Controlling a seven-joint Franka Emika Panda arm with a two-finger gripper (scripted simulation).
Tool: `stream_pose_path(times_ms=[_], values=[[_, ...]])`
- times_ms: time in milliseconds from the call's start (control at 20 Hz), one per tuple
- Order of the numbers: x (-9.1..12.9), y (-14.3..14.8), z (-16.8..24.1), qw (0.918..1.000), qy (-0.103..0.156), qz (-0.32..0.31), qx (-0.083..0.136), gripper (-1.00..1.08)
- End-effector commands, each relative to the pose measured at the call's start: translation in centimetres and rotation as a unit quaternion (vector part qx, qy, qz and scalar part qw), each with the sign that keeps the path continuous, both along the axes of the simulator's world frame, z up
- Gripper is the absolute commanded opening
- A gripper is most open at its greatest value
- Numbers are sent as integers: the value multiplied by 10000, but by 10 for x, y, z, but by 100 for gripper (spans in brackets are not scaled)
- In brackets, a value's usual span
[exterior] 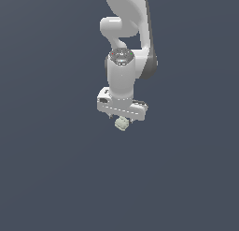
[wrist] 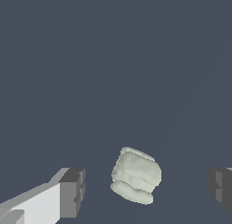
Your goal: Pick up the object and move it to a goal position.
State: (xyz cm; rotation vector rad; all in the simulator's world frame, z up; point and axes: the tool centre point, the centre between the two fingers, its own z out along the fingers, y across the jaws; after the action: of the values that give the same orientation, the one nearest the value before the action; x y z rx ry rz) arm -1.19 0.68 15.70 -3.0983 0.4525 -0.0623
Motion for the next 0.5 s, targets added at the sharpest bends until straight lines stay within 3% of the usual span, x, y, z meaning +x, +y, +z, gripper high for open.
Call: stream_pose_path(times_ms=[0,450], values=[[-8,2,-12,9994,37,-330,14,100],[-37,7,-48,9904,148,-1373,30,100]])
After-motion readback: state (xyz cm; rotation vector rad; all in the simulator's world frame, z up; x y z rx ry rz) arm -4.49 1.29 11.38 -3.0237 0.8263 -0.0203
